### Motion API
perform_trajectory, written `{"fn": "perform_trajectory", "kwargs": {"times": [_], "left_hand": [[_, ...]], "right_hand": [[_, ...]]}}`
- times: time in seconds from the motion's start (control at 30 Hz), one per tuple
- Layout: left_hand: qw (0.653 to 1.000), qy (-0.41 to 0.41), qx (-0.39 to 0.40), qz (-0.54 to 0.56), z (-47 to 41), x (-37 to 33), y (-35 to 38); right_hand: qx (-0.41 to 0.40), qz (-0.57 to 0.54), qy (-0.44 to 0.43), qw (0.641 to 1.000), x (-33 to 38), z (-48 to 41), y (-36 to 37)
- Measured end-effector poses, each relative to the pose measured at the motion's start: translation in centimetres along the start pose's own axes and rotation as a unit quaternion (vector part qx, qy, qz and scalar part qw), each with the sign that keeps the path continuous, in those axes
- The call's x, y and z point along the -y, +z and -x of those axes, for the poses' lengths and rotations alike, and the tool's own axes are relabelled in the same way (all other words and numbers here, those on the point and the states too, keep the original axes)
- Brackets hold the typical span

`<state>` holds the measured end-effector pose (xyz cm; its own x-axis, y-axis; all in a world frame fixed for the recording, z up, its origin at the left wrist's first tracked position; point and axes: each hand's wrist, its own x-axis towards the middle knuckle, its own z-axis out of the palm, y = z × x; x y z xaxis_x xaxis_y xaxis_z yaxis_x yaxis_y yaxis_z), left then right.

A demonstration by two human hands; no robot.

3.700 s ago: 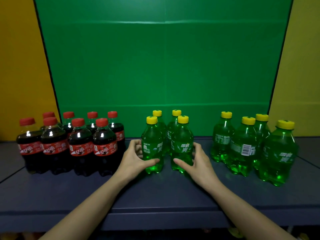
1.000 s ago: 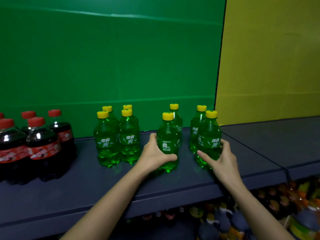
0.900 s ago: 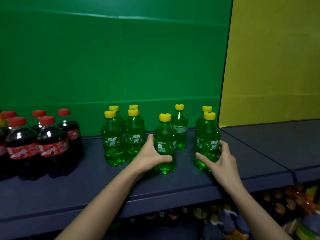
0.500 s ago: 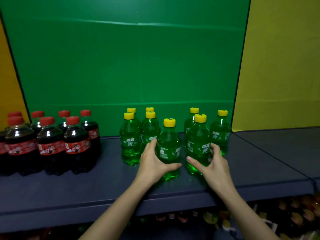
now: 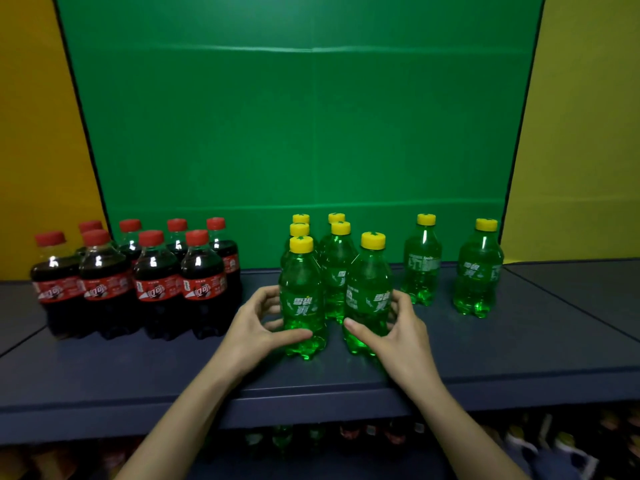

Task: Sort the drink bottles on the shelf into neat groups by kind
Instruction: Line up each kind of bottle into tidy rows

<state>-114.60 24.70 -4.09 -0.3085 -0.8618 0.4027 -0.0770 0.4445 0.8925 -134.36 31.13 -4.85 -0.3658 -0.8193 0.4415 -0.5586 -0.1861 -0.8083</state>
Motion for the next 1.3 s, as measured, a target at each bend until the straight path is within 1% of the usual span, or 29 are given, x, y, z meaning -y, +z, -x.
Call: {"fn": "perform_trajectory", "kwargs": {"times": [0.17, 0.33, 0.57, 0.7, 0.83, 1.0, 1.13, 1.23, 1.3], "left_hand": [[0.999, 0.009, 0.028, 0.016, 0.0, 0.4, -0.4], [0.999, 0.014, 0.036, 0.009, 0.0, 0.7, -0.6], [0.999, 0.017, 0.040, -0.010, -0.2, 0.9, -0.5], [0.998, 0.031, 0.046, -0.012, -0.3, 1.0, 0.3], [0.998, 0.030, 0.057, -0.024, -0.5, 0.9, 2.7], [0.996, 0.023, 0.076, -0.044, -1.2, 0.2, 7.5], [0.996, 0.012, 0.045, -0.072, -2.3, -0.4, 11.6], [0.991, 0.006, 0.021, -0.129, -2.8, -0.6, 13.9], [0.986, 0.005, 0.006, -0.165, -3.2, -0.6, 14.8]], "right_hand": [[0.005, 0.023, -0.006, 1.000, 0.5, -0.3, 1.4], [0.007, 0.047, -0.009, 0.999, 0.7, -0.5, 1.9], [0.027, 0.014, 0.000, 1.000, 0.4, -0.5, 2.1], [0.017, 0.011, -0.002, 1.000, 0.0, -0.3, 1.2], [0.031, 0.016, 0.013, 0.999, -1.1, -0.8, -1.1], [0.051, 0.043, 0.027, 0.997, -2.9, -2.8, -4.9], [0.070, 0.069, 0.015, 0.995, -4.7, -4.9, -7.5], [0.099, 0.089, 0.008, 0.991, -5.9, -6.4, -8.6], [0.104, 0.088, -0.001, 0.991, -6.6, -7.2, -9.0]]}}
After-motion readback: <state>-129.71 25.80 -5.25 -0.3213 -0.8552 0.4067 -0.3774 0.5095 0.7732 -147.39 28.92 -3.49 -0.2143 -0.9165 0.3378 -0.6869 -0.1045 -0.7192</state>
